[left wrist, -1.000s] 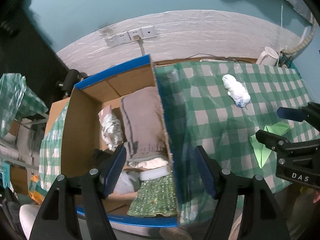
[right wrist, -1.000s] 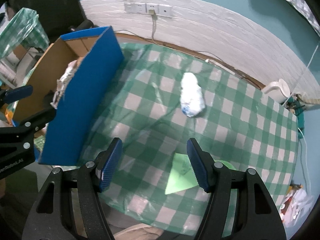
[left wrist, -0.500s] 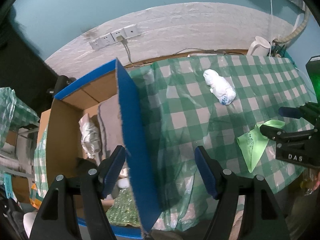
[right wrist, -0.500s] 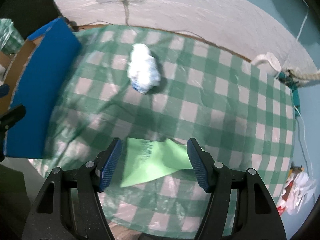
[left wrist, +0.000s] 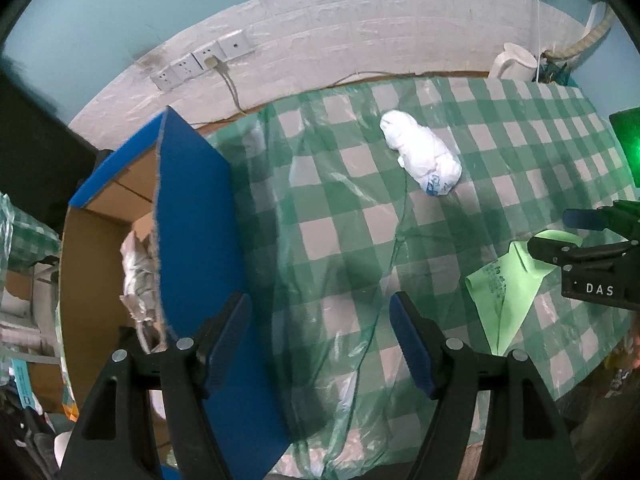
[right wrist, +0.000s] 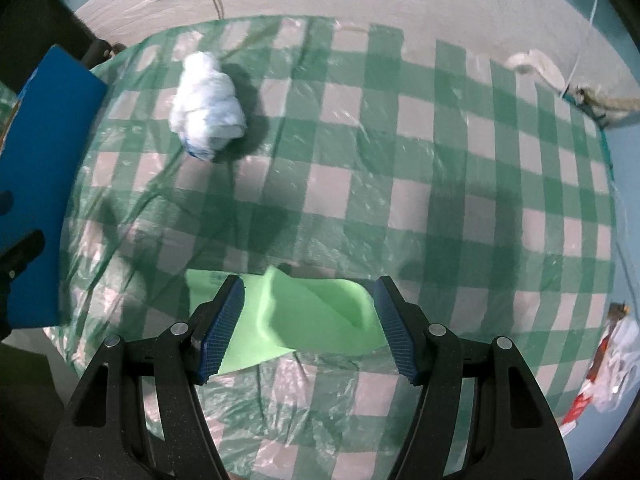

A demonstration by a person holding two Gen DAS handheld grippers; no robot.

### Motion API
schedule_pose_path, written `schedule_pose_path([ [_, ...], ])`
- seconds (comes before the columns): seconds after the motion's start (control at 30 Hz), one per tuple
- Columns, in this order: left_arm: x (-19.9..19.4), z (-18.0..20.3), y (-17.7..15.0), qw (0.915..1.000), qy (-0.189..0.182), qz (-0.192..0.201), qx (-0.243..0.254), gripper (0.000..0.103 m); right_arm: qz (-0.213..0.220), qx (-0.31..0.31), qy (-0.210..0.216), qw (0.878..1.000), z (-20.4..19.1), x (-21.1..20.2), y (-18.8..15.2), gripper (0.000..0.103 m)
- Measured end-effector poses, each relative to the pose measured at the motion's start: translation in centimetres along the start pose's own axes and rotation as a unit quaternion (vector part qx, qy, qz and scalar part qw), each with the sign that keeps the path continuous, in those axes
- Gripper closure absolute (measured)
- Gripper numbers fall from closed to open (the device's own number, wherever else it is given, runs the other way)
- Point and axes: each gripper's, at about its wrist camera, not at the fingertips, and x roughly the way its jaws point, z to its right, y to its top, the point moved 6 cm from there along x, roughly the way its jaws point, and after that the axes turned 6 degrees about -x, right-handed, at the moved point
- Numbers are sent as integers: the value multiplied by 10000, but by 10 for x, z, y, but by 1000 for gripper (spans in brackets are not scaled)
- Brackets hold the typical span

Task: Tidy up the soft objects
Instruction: 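Grasp the lime green cloth with the right tool and lift it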

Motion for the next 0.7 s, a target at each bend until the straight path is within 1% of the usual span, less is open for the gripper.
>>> schedule_pose_path([
  [0.23, 14, 16, -1, 9999, -34, -99, 116, 30, -174, 170, 123, 9996, 12, 16, -9, 37],
  [0.5, 33, 25, -2, 9995, -64, -307, 79, 30, -359, -49, 185, 9992, 5, 29, -18, 36],
  [0.63, 34, 25, -5, 9994, -30, -316, 121, 30, -332, -128, 105, 9993, 6, 33, -25, 36],
  [0.7, 34, 25, -5, 9994, -24, -323, 112, 30, -340, -176, -111, 9992, 4, 37, -23, 36],
])
